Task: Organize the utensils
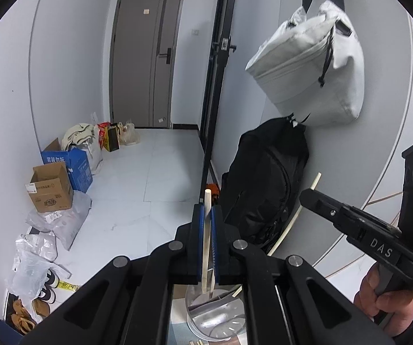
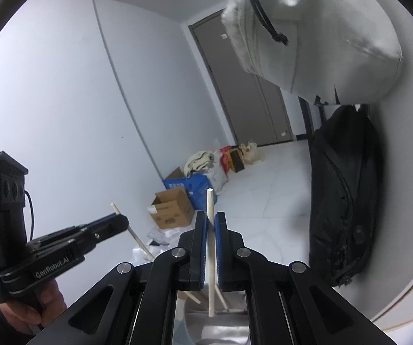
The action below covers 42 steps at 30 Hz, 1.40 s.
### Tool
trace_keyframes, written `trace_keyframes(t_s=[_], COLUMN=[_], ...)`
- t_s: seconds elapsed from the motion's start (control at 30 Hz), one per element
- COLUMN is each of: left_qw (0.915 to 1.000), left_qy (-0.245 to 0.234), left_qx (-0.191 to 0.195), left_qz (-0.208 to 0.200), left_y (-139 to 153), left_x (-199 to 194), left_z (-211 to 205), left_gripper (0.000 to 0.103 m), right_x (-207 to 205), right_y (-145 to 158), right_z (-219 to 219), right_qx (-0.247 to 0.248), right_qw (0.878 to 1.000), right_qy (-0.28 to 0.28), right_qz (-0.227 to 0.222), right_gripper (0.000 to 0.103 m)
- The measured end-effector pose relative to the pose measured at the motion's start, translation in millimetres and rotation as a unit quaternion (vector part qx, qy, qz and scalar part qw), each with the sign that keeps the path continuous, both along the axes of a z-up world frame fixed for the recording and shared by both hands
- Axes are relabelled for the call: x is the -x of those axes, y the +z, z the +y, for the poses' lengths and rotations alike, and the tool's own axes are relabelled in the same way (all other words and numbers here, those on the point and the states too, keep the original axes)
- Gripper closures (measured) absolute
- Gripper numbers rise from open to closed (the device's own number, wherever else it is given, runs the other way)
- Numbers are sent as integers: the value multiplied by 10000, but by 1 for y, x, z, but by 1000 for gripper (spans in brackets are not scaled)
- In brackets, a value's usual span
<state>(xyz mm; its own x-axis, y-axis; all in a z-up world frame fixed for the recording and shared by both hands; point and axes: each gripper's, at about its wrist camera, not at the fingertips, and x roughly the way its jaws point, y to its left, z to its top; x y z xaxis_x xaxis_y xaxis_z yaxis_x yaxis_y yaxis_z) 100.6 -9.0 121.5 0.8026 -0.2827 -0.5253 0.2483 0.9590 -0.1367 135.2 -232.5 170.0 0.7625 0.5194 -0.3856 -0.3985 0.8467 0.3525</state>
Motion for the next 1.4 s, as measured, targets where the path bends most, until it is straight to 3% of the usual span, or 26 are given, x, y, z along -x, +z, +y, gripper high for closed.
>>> trace_keyframes(t_s=[0.83,1.0,1.17,1.23,1.3,1.4], left_qw=[9966,9923,9897,9907,9914,9934], left_qy=[-408,-707,-703,-657,-557,-323], left_qx=[79,293,402,382,347,328], left_qz=[712,973,1178,1133,1128,1050], left_y=[-50,-60,-60,-59,-59,-56], left_x=[-36,-39,-42,-39,-35,-27], left_z=[-10,-8,-4,-3,-1,4], left_gripper=[102,102,97,95,89,77], right_x=[-31,-28,-23,-19,-14,-7], right_y=[-53,-66,-75,-74,-72,-69], right_z=[14,14,6,1,-4,-11], right_qx=[286,297,98,35,-10,-112], right_qw=[9992,9985,9979,9979,9981,9981], right_qy=[48,184,221,168,78,-3], right_qz=[289,412,600,621,612,604], right_gripper=[98,95,95,92,79,72])
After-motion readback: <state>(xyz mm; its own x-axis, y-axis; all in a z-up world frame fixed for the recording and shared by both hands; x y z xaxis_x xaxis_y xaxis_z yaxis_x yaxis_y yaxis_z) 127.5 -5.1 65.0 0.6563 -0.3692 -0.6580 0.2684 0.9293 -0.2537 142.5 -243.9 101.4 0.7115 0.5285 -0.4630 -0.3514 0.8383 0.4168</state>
